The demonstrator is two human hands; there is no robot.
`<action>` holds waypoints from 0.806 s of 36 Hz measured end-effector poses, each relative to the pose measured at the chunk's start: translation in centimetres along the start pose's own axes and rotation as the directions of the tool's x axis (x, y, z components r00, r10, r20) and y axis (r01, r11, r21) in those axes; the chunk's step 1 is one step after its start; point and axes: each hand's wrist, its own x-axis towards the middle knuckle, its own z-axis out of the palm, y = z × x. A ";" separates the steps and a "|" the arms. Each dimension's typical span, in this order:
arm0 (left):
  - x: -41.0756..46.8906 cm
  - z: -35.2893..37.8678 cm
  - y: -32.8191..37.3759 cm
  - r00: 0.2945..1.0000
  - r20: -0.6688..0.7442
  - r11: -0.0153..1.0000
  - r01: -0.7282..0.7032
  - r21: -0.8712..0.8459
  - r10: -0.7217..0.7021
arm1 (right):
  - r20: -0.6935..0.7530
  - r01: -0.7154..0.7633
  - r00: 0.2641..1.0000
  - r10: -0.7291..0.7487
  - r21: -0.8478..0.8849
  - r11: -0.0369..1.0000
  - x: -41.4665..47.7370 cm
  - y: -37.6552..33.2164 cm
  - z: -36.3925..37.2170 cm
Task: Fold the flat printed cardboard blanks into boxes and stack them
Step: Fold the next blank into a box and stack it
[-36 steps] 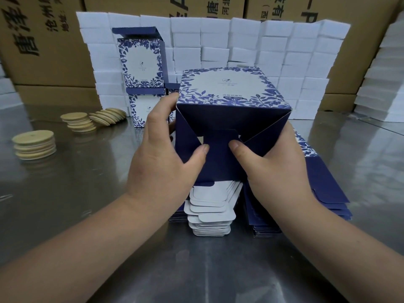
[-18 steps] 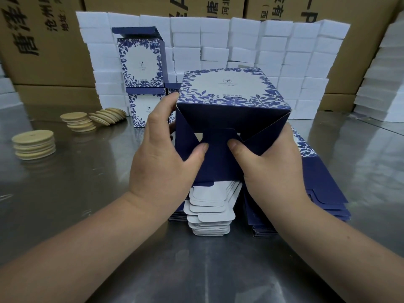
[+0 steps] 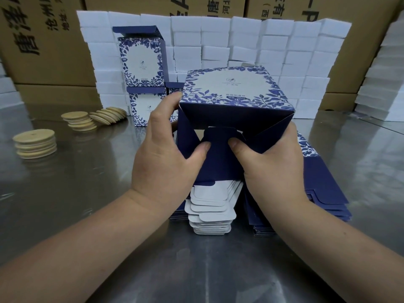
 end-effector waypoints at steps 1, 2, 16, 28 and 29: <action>0.0 0.0 -0.1 1.000 0.001 1.000 -0.001 0.000 0.001 | -0.001 0.000 1.000 0.000 -0.003 1.000 0.0 0.0 0.0; 0.0 0.0 -0.2 1.000 0.002 1.000 0.000 0.000 0.000 | -0.002 -0.001 1.000 0.001 -0.005 1.000 0.0 -0.1 0.0; 0.0 0.1 -0.1 1.000 -0.010 0.999 -0.013 0.034 0.013 | -0.013 -0.008 1.000 0.008 0.024 1.000 0.0 0.0 0.1; 0.2 0.1 -0.2 1.000 -0.022 0.999 -0.010 0.043 0.011 | -0.014 0.002 1.000 -0.002 0.005 1.000 0.0 0.0 0.0; 0.3 0.0 -0.2 1.000 -0.024 0.999 -0.017 0.047 0.018 | -0.015 0.007 1.000 -0.007 0.001 1.000 0.0 0.0 0.0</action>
